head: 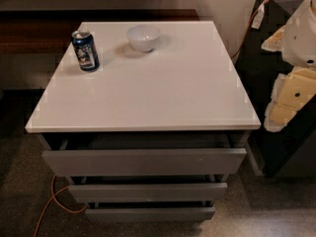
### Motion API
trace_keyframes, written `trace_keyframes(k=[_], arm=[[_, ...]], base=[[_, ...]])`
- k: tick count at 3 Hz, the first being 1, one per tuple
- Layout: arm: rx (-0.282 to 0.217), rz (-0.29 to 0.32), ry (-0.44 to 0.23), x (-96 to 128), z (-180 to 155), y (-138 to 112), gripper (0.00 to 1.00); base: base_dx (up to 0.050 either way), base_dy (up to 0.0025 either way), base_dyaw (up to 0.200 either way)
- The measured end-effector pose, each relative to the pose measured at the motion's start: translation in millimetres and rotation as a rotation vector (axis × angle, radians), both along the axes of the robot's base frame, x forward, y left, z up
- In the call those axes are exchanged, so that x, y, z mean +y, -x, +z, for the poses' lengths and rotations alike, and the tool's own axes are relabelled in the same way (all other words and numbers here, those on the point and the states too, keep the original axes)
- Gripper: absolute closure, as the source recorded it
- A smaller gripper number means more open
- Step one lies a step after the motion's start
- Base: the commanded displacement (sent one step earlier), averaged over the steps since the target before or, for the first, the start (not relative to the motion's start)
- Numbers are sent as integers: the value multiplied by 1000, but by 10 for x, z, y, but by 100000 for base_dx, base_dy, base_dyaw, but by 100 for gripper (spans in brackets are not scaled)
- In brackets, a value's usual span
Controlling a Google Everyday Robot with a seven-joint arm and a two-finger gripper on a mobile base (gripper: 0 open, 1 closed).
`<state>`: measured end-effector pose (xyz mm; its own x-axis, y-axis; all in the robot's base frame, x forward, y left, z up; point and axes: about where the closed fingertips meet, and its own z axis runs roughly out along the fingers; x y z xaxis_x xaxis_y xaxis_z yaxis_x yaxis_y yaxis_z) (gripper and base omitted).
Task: Open middle drawer
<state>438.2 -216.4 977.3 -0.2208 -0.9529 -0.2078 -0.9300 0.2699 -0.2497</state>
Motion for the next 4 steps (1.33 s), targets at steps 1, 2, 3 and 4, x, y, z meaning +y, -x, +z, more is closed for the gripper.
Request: trace_keyframes(k=[1, 2, 3, 4], arm=[[0, 0, 0, 0, 0, 0, 0], [0, 0, 0, 0, 0, 0, 0], [0, 0, 0, 0, 0, 0, 0], [15, 10, 14, 62, 0, -12, 0]], base=[[-5000, 1, -4], [-4950, 2, -11], [0, 0, 0], [0, 0, 0]])
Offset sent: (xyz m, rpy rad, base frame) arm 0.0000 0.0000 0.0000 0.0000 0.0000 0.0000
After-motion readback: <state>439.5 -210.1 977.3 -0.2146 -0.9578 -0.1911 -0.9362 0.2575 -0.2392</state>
